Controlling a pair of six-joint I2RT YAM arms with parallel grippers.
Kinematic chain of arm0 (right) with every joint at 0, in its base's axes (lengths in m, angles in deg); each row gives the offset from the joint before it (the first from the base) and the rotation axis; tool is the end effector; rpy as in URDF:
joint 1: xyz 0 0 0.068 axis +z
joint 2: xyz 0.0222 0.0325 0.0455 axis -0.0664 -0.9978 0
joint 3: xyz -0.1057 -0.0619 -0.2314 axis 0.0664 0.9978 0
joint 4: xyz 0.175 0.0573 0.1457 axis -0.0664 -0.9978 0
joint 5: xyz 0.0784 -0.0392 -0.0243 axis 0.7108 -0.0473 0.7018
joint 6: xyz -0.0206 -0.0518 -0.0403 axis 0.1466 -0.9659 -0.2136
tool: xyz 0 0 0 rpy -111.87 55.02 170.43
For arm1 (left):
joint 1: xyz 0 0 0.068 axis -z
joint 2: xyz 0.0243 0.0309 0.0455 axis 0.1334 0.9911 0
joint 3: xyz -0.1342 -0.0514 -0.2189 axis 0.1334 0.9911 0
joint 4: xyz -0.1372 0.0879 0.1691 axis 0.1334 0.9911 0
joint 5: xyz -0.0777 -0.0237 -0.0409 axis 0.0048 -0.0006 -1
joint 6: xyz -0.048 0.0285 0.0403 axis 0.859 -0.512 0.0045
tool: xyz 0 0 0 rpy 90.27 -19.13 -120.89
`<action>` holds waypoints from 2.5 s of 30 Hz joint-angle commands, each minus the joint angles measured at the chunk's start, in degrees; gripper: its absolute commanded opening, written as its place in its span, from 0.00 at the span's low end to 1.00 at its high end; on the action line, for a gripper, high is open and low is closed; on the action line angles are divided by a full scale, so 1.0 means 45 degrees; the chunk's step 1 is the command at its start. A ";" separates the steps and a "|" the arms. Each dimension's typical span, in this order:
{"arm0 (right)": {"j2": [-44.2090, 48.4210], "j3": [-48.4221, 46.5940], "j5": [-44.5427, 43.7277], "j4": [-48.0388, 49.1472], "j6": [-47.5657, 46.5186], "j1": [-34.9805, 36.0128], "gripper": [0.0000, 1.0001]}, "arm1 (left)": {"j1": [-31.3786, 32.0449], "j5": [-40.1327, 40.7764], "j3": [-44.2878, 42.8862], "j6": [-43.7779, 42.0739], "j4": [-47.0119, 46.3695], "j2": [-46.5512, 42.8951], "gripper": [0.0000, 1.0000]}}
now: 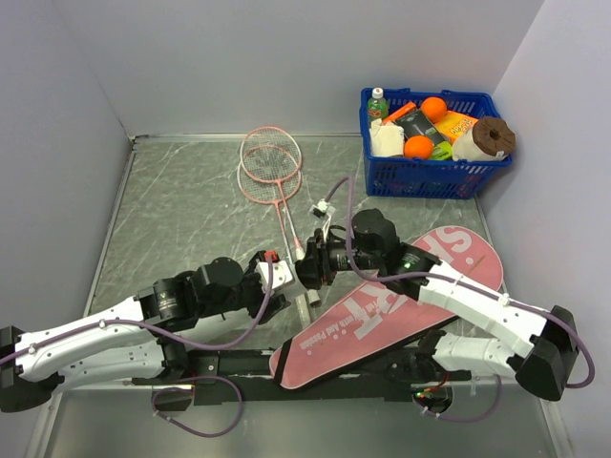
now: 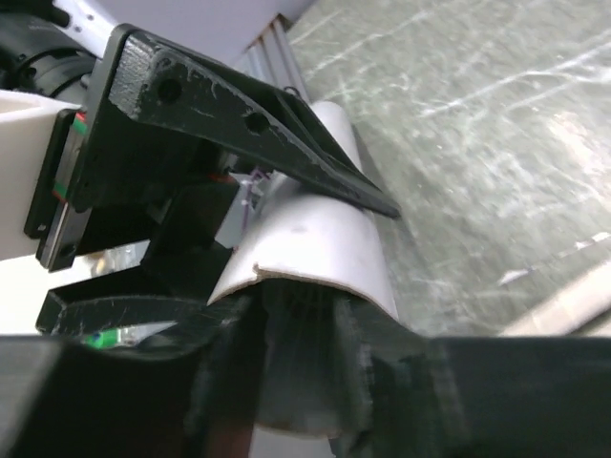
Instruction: Pack up the badminton gear
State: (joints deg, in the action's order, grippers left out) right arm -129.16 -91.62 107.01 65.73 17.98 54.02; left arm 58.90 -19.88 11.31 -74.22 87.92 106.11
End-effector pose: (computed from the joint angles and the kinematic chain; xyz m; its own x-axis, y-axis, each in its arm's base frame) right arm 0.1315 0.2071 0.3142 -0.6415 -0.1444 -0.7534 -0.7640 0.2089 0.6105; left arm 0.0745 -0.1641 0.2938 -0.1141 0.4147 -0.9028 0.9041 0.4200 0.0787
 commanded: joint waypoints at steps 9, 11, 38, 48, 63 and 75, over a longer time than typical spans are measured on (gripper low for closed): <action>0.2938 -0.1963 -0.3434 -0.4160 -0.1769 0.0345 0.55 | 0.0032 -0.0214 -0.0494 0.0282 -0.2631 -0.0119 0.01; 0.3194 -0.2102 -0.3905 -0.4863 -0.2080 0.0345 0.55 | 0.0032 -0.0155 -0.0513 0.0301 -0.2534 -0.0080 0.01; -0.0587 0.0651 -0.7014 -0.2934 -0.0676 -0.2722 0.35 | 0.0032 0.0079 -0.0669 0.0301 -0.2300 -0.0022 0.01; -0.3892 0.0418 -0.7227 -0.1722 0.0007 -0.2722 0.41 | 0.0032 0.0528 -0.0943 0.0359 -0.1811 0.0253 0.01; -0.6491 -0.0520 -0.8477 -0.1994 0.0281 -0.2526 0.44 | 0.0032 0.1173 -0.1139 0.0340 -0.1381 0.0291 0.01; -0.7605 -0.1028 -0.8907 -0.2171 0.0281 -0.2429 0.37 | 0.0032 0.1076 -0.1158 0.0321 -0.1362 0.0311 0.01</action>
State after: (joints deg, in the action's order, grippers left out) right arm -162.41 -94.29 68.46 56.20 18.94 42.66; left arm 59.01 -15.32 9.12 -73.02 83.18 108.14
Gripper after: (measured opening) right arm 0.392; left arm 0.703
